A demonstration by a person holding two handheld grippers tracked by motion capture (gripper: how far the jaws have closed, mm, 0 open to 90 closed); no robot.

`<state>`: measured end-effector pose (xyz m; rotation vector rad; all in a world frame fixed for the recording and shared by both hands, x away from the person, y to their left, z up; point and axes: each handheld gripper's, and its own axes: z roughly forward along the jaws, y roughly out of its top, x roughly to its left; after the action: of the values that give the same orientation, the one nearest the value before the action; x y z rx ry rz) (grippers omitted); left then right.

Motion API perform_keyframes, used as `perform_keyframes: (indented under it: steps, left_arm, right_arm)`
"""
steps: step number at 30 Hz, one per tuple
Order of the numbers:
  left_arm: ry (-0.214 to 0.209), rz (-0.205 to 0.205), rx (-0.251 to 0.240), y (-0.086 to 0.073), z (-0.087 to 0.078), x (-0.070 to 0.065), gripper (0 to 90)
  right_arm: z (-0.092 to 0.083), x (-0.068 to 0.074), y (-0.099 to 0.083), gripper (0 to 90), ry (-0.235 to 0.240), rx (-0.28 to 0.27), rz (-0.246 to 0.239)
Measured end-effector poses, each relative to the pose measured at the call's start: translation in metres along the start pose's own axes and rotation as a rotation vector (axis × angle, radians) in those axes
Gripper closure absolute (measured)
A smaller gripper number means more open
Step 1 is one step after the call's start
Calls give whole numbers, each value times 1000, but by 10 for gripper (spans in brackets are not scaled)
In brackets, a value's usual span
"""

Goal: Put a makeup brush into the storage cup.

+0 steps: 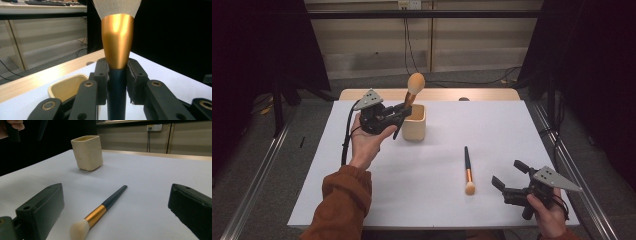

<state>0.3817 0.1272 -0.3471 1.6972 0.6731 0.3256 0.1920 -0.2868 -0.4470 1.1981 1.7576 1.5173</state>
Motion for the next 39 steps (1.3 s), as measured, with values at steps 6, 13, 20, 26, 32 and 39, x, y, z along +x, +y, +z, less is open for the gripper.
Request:
perform_keyframes:
  steps: [6,13,20,26,32,39]
  left_arm:
    - [13,9,-13,5,9,6,726]
    - [39,-11,-42,6,21,13,726]
    - [36,-9,-54,13,31,14,726]
    - [40,-5,-63,21,40,18,726]
    - [46,18,-55,24,52,21,727]
    - [49,31,-58,24,63,28,726]
  right_arm:
    - [0,0,0,0,-3,0,1]
    - [0,0,-1,0,-2,2,-4]
    - [0,-1,-1,0,-2,4,-2]
    - [0,-1,-1,0,-3,4,-1]
    - [0,0,-1,0,0,5,2]
    - [0,-1,-1,0,0,6,4]
